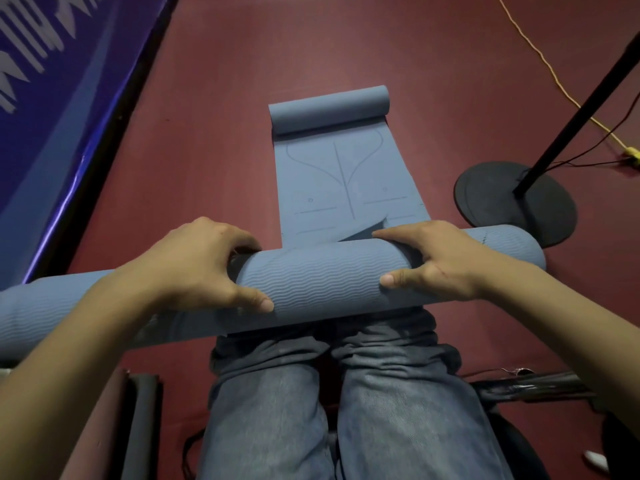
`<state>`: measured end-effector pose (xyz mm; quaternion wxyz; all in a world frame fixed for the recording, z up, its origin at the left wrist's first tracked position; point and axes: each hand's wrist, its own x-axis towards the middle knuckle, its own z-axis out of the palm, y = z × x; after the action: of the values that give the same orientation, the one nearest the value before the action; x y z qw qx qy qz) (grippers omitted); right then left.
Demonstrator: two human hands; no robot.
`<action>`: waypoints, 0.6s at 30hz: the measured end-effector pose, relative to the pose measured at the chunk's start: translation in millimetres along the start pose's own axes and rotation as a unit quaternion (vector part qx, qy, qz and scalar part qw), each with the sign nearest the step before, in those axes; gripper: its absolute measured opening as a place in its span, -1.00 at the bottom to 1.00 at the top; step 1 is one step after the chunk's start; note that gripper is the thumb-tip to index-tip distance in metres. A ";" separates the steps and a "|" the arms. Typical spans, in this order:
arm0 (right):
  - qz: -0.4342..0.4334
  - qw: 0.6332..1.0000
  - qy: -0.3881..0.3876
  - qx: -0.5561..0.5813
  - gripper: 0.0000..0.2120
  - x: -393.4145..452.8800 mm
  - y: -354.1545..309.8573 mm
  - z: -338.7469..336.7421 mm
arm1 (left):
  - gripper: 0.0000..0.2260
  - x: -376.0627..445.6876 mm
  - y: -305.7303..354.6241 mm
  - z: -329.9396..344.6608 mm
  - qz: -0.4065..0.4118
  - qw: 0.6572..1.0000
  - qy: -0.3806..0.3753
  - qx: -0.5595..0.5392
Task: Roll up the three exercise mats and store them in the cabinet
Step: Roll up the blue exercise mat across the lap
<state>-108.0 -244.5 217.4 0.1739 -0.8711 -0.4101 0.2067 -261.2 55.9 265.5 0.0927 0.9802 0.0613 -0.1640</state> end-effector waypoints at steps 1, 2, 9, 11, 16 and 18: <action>0.000 1.000 -0.005 -0.003 -0.19 1.3 -0.8 -0.5 | -0.23 -0.4 3.2 -0.5 0.005 0.999 0.001 0.047; -0.003 1.000 -0.011 -0.005 -0.20 2.2 -1.6 -1.2 | -0.26 -1.1 7.1 0.6 0.012 0.996 0.006 0.088; -0.043 0.994 -0.022 -0.097 -0.10 2.1 7.4 5.5 | 0.12 -2.3 29.2 21.4 -0.016 0.976 -0.052 0.212; -0.059 0.989 -0.016 -0.132 -0.04 1.3 9.3 8.0 | 0.00 0.4 29.2 23.3 -0.015 0.977 -0.032 0.212; -0.055 0.982 -0.050 -0.172 0.22 3.6 4.0 4.4 | -0.20 1.6 26.3 24.6 0.001 0.972 0.006 0.233; -0.052 0.982 -0.043 -0.176 0.20 7.2 0.1 6.1 | -0.27 0.5 25.1 23.6 0.003 0.974 0.016 0.224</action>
<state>-106.9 -238.1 210.5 0.0106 -0.8561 -0.4916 0.1592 -264.3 26.7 247.4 -0.1296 0.9788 0.0219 -0.1574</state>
